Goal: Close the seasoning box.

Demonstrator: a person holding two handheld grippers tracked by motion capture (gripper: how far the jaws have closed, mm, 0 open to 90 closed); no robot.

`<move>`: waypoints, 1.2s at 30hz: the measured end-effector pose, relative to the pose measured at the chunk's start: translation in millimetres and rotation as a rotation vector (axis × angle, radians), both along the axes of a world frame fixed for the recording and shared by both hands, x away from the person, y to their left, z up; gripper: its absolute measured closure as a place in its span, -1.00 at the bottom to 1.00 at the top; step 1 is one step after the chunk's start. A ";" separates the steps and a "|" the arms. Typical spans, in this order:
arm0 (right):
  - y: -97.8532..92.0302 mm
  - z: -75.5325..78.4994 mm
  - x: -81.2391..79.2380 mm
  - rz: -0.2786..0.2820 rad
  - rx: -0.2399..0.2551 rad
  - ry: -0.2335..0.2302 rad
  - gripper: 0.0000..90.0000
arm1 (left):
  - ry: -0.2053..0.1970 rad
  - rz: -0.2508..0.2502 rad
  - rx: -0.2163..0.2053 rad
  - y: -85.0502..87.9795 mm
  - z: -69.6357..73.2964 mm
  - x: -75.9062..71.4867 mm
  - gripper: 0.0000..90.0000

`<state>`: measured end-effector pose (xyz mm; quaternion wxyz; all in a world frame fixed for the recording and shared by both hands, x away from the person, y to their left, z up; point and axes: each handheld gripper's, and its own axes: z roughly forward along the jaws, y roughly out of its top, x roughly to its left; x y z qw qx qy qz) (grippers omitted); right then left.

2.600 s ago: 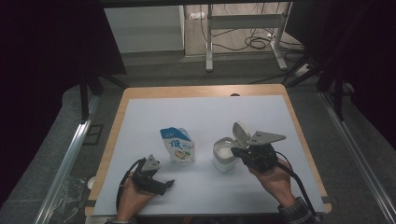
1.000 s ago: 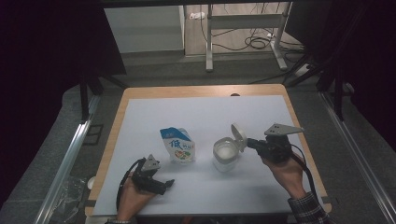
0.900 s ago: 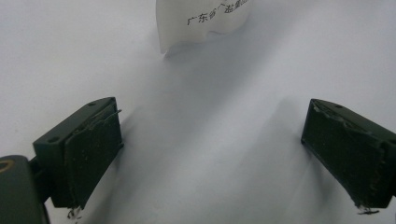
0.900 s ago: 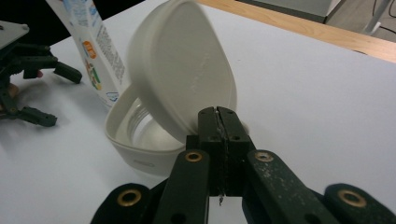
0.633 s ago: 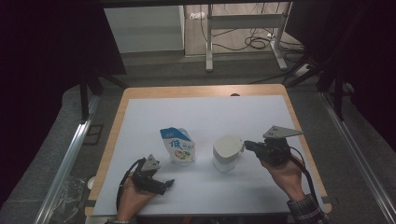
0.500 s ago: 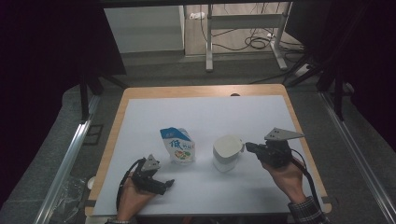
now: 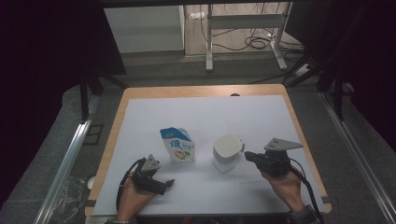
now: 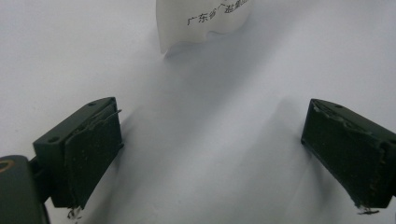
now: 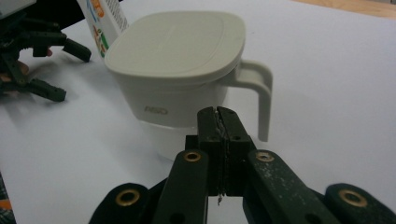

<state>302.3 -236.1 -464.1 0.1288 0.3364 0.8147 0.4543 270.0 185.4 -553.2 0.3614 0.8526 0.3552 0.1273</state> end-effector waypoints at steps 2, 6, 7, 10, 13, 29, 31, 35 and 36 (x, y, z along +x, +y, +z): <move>2.1 -4.3 -1.4 0.008 -0.001 0.006 0.97 | 0.000 0.000 0.000 0.0 0.0 0.0 -0.89; 8.6 -12.7 -4.3 0.032 -0.007 0.006 0.97 | 0.000 0.000 0.000 0.0 0.0 0.0 -0.89; 12.9 -17.2 -5.8 0.044 -0.017 0.006 0.97 | 0.000 0.000 0.000 0.0 0.0 0.0 -0.89; 18.6 -22.1 -7.8 0.058 -0.025 0.005 0.97 | 0.000 0.000 0.000 0.0 0.0 0.0 -0.89; 21.5 -24.7 -8.8 0.071 -0.029 0.004 0.97 | 0.000 0.000 0.000 0.0 0.0 0.0 -0.89; 46.2 -48.6 -10.7 0.137 -0.077 0.032 0.98 | -0.001 0.000 0.000 0.0 0.0 0.0 -0.89; 47.1 -49.9 -10.4 0.142 -0.083 0.028 0.98 | -0.001 0.001 0.000 0.0 0.0 0.0 -0.89; 47.6 -50.3 -9.5 0.146 -0.080 0.031 0.99 | 0.000 0.000 0.000 0.0 0.0 0.0 -0.89; 47.9 -50.4 -9.3 0.146 -0.080 0.034 0.99 | 0.000 0.001 0.000 0.0 0.0 0.0 -0.89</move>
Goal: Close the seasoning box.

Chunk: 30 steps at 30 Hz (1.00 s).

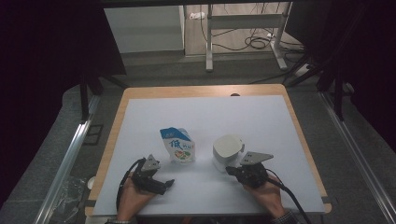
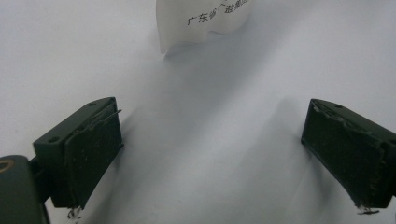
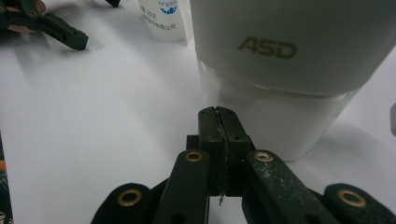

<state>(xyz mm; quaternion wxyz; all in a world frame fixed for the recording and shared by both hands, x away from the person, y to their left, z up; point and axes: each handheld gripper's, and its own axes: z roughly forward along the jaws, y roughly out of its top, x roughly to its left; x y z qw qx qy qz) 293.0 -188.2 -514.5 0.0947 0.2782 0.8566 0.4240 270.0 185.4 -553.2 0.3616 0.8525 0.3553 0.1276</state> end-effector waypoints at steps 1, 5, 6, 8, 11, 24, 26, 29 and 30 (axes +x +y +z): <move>0.6 -0.3 0.3 0.000 -0.002 -0.002 0.99 | 0.000 0.000 0.000 0.0 0.0 0.0 -0.89; 5.4 -4.3 2.5 -0.003 -0.028 -0.003 0.99 | 0.000 0.000 0.000 0.0 0.0 0.0 -0.89; 5.4 -4.3 2.5 -0.003 -0.028 -0.003 0.99 | 0.000 0.000 0.000 0.0 0.0 0.0 -0.89; 8.2 -6.7 5.2 -0.005 -0.025 0.002 0.99 | 0.000 0.000 0.000 0.0 0.0 0.0 -0.89; 12.2 -6.6 6.7 -0.004 -0.031 -0.003 0.99 | 0.000 0.000 0.000 0.0 0.0 0.0 -0.89; 26.3 -6.5 15.1 -0.001 -0.053 -0.026 0.99 | 0.000 -0.001 0.000 0.1 0.0 0.0 -0.89; 27.4 -6.5 15.7 -0.002 -0.055 -0.027 0.99 | 0.000 -0.001 0.000 0.1 0.0 0.0 -0.89; 29.6 -6.8 18.5 0.002 -0.053 -0.028 0.99 | 0.000 0.000 0.000 0.0 0.0 0.0 -0.89; 30.5 -6.7 19.6 0.002 -0.055 -0.028 0.99 | 0.000 -0.001 0.001 0.1 0.0 0.0 -0.89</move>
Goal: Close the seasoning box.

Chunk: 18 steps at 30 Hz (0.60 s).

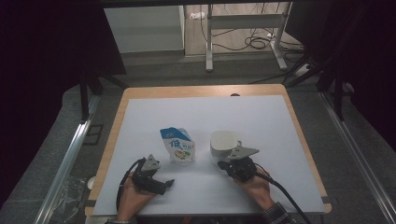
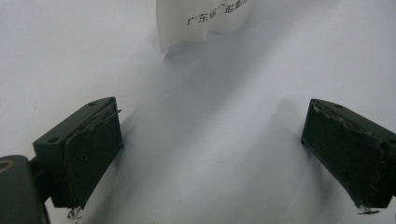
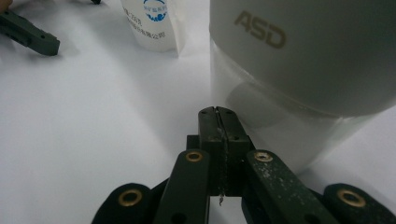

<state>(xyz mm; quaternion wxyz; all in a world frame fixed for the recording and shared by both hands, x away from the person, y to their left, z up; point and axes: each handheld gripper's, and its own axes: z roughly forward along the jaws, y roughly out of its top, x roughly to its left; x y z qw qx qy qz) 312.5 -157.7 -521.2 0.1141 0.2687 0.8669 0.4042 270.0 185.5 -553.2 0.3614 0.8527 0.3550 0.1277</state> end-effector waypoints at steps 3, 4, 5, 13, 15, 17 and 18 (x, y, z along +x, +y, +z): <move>0.8 -0.2 1.9 0.006 0.000 -0.002 0.99 | 0.000 0.000 0.000 0.0 0.0 0.0 -0.89; 1.1 -0.3 2.3 0.007 0.000 -0.003 0.99 | 0.000 0.000 0.000 0.0 0.0 0.0 -0.89; 1.4 -0.3 2.2 0.006 -0.001 -0.004 0.99 | 0.000 0.000 0.000 0.0 0.0 0.0 -0.89; 1.3 1.1 1.1 0.002 0.005 -0.010 0.99 | 0.000 0.000 0.000 0.0 0.0 0.0 -0.89; -0.4 2.7 0.6 -0.004 -0.003 -0.012 0.99 | 0.000 0.000 0.000 0.0 0.0 -0.1 -0.89; -3.2 3.7 0.4 -0.007 -0.009 -0.012 0.99 | 0.000 0.000 0.000 0.0 0.0 -0.1 -0.89; -4.8 4.2 0.1 -0.012 -0.011 -0.010 0.99 | 0.000 0.000 0.000 0.0 0.0 -0.1 -0.89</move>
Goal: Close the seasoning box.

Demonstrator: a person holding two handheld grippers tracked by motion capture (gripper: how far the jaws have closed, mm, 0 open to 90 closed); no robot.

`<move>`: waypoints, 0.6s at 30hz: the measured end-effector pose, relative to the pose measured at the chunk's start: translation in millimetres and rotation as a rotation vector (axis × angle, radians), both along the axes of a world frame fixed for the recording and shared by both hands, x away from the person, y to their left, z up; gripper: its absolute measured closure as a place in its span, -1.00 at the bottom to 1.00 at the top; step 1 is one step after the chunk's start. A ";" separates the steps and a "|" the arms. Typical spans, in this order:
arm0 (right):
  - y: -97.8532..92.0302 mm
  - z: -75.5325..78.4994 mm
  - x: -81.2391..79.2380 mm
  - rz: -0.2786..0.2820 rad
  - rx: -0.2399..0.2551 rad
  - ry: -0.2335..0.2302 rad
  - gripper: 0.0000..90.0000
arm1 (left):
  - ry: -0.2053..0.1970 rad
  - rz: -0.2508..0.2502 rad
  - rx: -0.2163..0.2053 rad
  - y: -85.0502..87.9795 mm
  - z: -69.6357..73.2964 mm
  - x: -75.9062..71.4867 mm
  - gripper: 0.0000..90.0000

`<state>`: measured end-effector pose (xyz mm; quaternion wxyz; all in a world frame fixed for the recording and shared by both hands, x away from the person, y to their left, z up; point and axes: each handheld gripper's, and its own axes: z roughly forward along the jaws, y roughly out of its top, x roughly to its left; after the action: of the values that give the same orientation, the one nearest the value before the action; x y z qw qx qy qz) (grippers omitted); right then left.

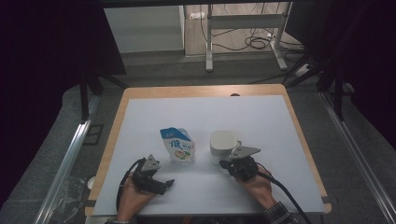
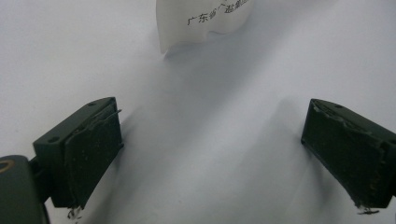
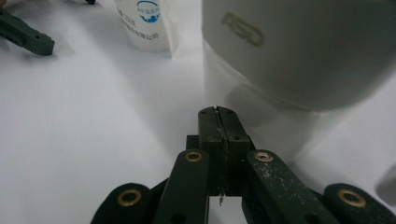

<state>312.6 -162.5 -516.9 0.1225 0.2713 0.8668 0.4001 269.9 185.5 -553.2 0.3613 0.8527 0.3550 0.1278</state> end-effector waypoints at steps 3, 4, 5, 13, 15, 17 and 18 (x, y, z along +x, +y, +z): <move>-4.0 0.5 0.0 -0.006 -0.002 0.000 0.99 | 0.000 0.000 0.000 0.0 0.0 0.0 -0.89; -8.4 0.2 0.6 -0.011 -0.004 0.002 0.99 | 0.000 0.000 0.000 0.0 0.0 0.0 -0.89; -8.4 0.2 0.6 -0.011 -0.004 0.002 0.99 | 0.000 0.000 0.000 0.0 0.0 0.0 -0.89; -12.7 0.0 3.5 -0.015 -0.005 0.013 0.99 | 0.000 0.000 0.000 0.0 0.0 0.0 -0.89; -14.4 -0.7 6.0 -0.030 -0.013 0.014 0.99 | 0.000 0.000 0.000 0.0 0.0 0.0 -0.89; -15.5 -1.5 7.6 -0.036 -0.004 0.017 0.99 | 0.000 0.000 0.000 0.0 0.0 0.0 -0.89; -15.4 -1.5 7.4 -0.036 -0.006 0.015 0.99 | 0.000 0.000 0.000 0.0 0.0 0.1 -0.89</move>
<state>320.0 -177.9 -518.4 0.1241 0.2894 0.8638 0.3933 270.0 185.5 -553.2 0.3612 0.8527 0.3550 0.1278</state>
